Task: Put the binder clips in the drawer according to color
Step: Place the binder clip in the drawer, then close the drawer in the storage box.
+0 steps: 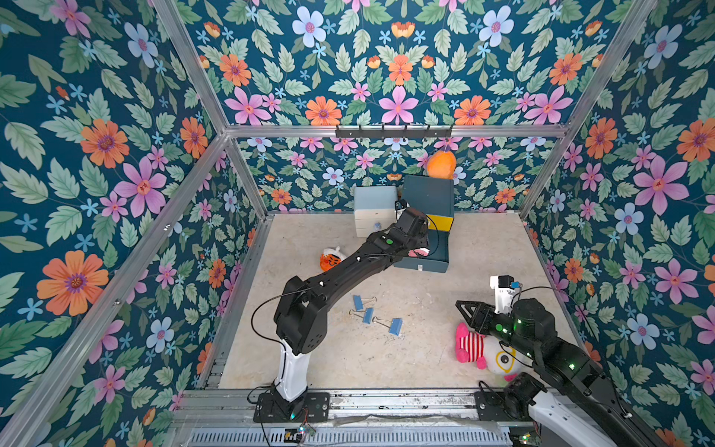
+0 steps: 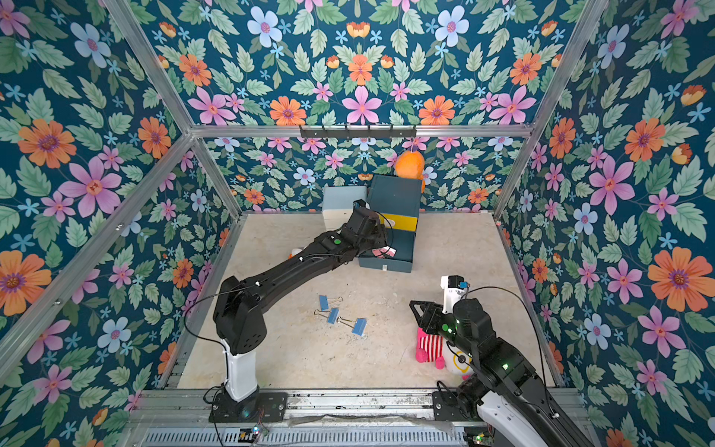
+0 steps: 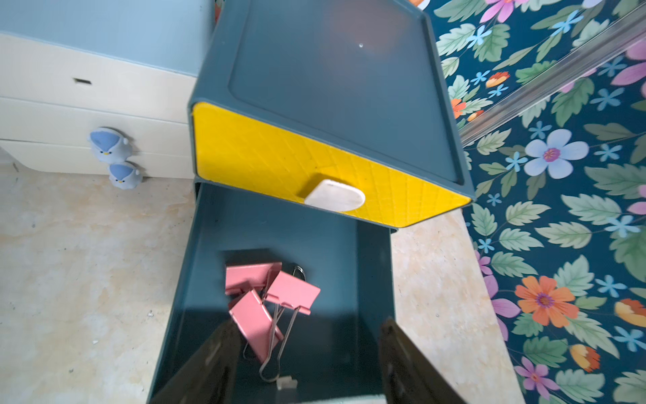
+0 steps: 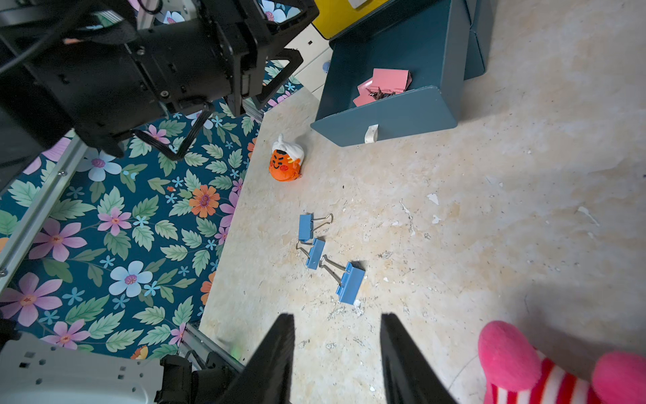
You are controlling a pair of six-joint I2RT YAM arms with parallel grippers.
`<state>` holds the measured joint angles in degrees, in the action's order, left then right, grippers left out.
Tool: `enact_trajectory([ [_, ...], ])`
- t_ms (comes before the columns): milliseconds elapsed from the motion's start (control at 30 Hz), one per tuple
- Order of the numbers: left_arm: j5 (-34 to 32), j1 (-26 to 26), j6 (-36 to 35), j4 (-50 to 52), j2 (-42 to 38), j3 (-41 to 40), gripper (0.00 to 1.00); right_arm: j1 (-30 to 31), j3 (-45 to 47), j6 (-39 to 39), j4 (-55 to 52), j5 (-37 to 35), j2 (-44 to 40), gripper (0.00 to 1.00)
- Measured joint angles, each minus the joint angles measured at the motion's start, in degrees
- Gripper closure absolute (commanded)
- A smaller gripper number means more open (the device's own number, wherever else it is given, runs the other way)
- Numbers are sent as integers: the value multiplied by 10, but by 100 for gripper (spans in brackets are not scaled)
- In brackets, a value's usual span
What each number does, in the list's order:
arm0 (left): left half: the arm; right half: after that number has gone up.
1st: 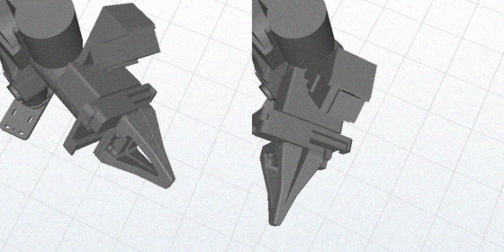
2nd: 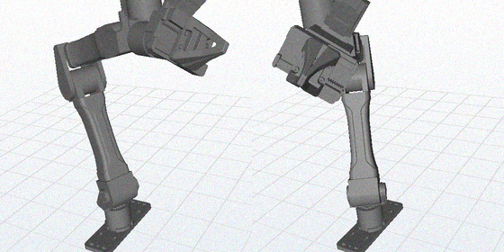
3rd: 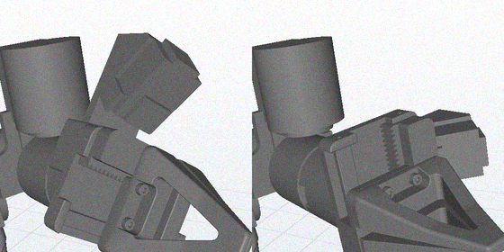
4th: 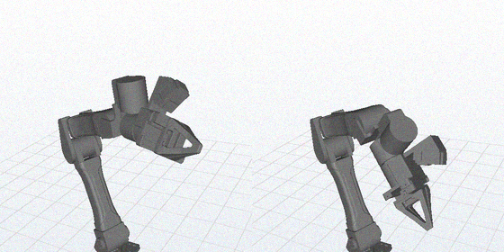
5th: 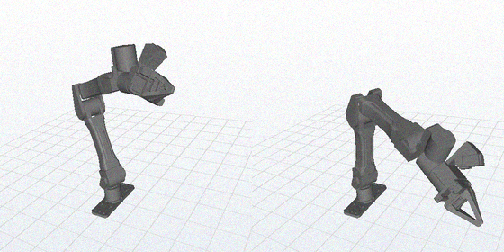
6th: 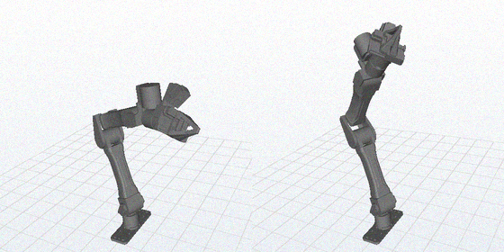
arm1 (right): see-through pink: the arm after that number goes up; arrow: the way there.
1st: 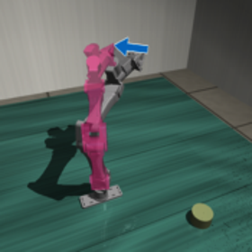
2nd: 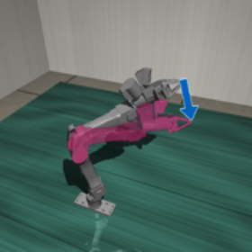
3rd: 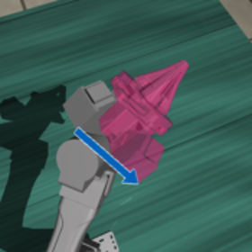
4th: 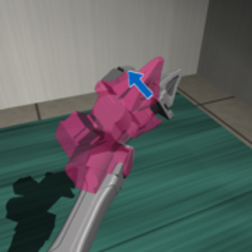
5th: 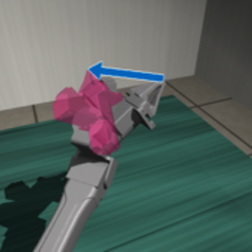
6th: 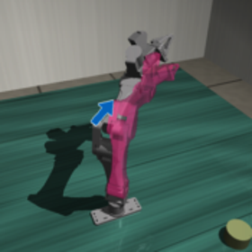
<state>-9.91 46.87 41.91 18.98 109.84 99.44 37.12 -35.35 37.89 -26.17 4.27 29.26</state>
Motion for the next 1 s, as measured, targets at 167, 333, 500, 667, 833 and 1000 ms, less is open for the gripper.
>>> enact_trajectory([
  [167,16,0,16,-36,-90,-123,38,-15,2,4,41,4,71,61],
  [333,26,0,29,-44,-174,-241,39,-57,25,42,155,53,191,67],
  [500,25,0,45,-36,-239,-358,39,-66,30,94,299,77,321,70],
  [667,25,0,67,-27,-286,-466,39,-67,51,166,437,64,419,68],
  [833,23,0,91,-27,-327,-544,37,-58,41,207,518,27,470,64],
  [1000,23,0,103,-27,-356,-588,36,-53,25,241,572,0,528,62],
])
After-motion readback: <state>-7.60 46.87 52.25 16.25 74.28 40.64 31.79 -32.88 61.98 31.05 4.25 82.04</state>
